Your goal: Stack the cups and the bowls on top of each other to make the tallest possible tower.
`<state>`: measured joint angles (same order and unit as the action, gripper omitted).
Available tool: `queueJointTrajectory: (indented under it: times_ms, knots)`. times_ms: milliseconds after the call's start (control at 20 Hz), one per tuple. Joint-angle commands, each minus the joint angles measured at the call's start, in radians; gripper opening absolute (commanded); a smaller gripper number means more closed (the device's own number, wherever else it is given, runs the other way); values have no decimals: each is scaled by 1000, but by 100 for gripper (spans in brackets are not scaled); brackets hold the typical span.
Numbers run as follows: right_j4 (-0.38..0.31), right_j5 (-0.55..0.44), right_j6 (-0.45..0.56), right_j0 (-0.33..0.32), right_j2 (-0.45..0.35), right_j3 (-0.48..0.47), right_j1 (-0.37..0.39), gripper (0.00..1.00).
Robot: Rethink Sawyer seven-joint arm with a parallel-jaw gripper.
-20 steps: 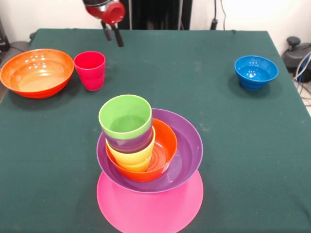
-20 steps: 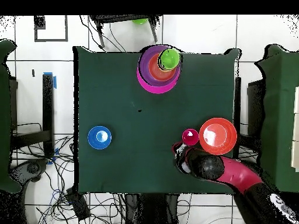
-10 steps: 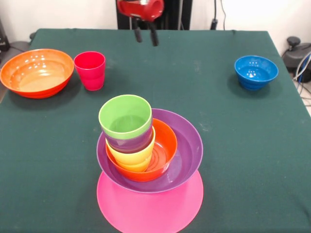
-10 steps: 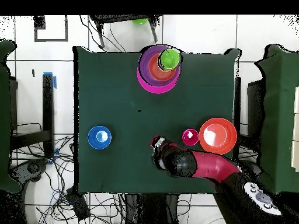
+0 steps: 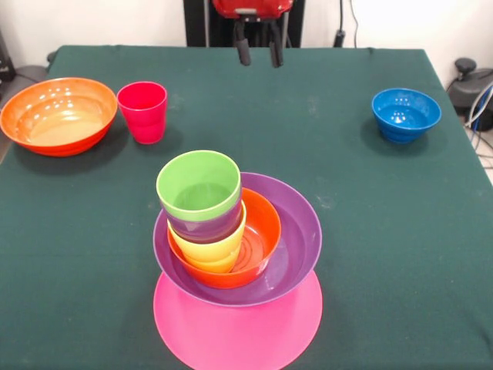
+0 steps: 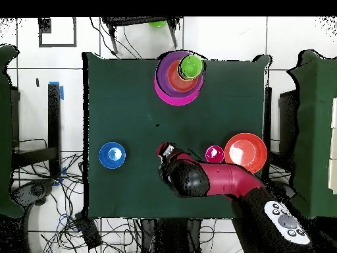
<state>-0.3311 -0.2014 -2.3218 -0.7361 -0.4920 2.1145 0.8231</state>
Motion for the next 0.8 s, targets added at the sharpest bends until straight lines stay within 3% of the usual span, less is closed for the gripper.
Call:
queueJointTrajectory:
  times_ms: [50, 800]
  knots:
    - [36, -23, -46, 39, -88, 65, 75, 100]
    - [54, -48, -80, 233, -11, -28, 61, 100]
